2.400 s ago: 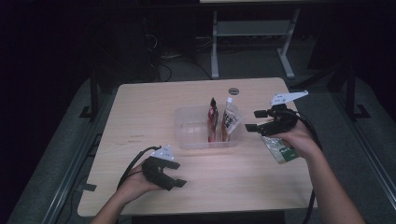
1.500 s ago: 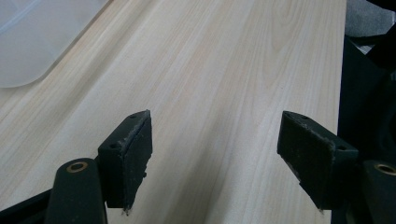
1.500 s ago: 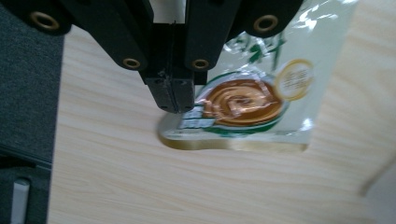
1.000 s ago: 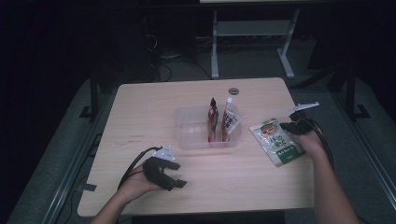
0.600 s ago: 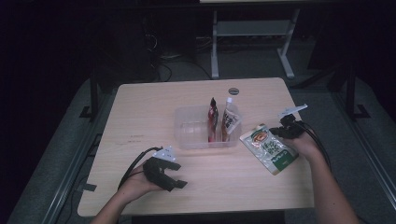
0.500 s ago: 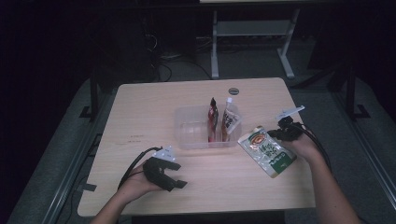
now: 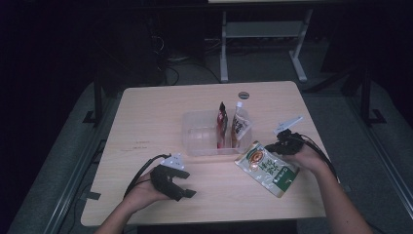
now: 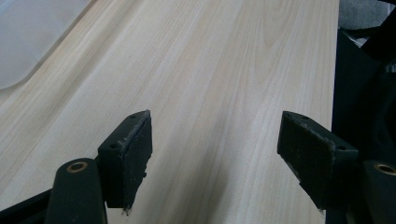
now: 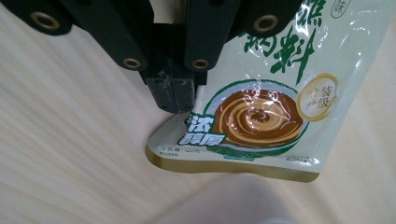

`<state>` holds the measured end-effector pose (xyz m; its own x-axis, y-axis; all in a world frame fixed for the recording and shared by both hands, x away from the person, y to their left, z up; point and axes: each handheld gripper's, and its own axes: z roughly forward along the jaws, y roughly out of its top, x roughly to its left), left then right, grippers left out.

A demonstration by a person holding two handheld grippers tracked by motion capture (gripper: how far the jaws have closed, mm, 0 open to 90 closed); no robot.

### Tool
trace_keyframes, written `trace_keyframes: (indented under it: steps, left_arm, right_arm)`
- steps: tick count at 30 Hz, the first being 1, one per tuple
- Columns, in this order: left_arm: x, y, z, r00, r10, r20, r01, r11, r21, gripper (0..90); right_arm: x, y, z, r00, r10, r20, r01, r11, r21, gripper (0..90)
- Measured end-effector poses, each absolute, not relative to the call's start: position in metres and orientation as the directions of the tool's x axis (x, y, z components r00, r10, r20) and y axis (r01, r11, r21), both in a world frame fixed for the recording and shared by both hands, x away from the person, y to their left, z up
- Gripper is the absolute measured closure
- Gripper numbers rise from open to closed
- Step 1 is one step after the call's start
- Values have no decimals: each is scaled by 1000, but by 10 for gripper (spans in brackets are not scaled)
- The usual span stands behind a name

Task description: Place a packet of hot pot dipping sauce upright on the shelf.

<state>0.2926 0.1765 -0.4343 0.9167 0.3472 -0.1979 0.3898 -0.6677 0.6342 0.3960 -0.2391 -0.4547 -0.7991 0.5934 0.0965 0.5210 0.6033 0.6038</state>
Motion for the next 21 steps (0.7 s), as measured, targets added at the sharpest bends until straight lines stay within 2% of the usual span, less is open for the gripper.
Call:
trace_keyframes:
  steps: [9, 13, 21]
  left_arm:
    - [291, 174, -434, 921, 342, -186, 377, -672, 637, 262]
    - [290, 172, -433, 924, 339, -180, 371, -671, 642, 262]
    - [288, 164, -434, 931, 324, -168, 352, -679, 644, 262]
  right_arm:
    - [378, -204, -453, -871, 477, 120, 447, 664, 599, 900]
    - [370, -184, -454, -918, 389, 78, 354, 716, 602, 900]
    - [352, -145, -453, -961, 259, 96, 263, 749, 608, 900]
